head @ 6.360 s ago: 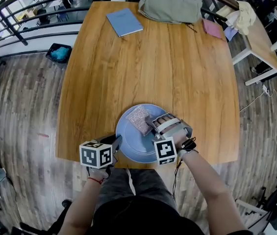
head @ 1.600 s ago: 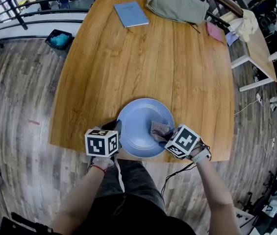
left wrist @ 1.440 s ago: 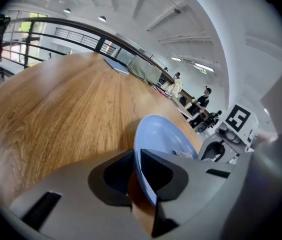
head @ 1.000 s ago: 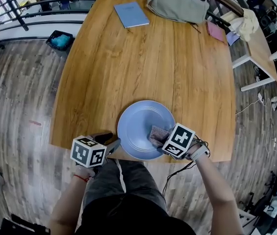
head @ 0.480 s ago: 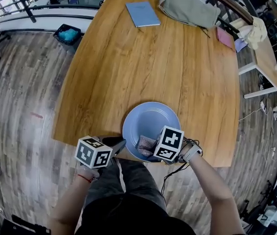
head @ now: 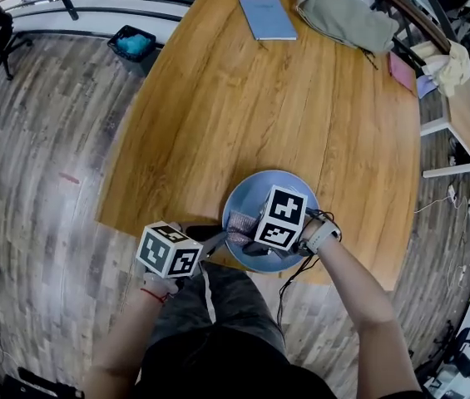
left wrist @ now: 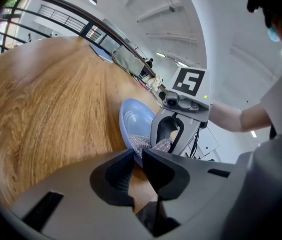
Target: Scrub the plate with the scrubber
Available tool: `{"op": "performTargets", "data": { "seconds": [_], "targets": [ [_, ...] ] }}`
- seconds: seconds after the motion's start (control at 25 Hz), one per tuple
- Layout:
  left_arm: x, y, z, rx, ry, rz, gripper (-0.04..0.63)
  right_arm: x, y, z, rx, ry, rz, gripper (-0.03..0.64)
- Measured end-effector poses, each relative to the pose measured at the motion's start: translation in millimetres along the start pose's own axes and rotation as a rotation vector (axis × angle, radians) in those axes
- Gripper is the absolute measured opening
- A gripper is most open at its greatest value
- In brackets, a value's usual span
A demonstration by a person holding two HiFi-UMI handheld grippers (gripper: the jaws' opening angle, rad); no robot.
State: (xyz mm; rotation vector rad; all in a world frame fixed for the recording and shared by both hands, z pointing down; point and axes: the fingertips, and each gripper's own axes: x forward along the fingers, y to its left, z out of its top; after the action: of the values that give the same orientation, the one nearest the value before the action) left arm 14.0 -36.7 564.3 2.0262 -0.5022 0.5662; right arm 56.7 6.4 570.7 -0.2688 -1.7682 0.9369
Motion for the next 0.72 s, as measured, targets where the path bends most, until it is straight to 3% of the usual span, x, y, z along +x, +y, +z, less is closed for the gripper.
{"op": "performTargets", "data": {
  "seconds": [0.16,0.28,0.52,0.72],
  "targets": [
    [0.0,1.0,2.8,-0.016,-0.019,-0.008,0.044,-8.9,-9.4,6.0,-0.014,0.005,-0.024,0.089],
    [0.2,1.4,2.8,-0.005,-0.011,-0.006,0.044,-18.3,-18.8,18.1,0.025,-0.093,-0.046,0.089],
    [1.0,1.6,0.7,0.003,0.009,-0.013,0.044,-44.0,-49.0,26.8,0.110,-0.272,-0.173,0.089],
    [0.3,1.2,-1.0,0.000,0.013,-0.011,0.044,-65.8,-70.1,4.5,0.172,-0.316,-0.298,0.089]
  ]
}}
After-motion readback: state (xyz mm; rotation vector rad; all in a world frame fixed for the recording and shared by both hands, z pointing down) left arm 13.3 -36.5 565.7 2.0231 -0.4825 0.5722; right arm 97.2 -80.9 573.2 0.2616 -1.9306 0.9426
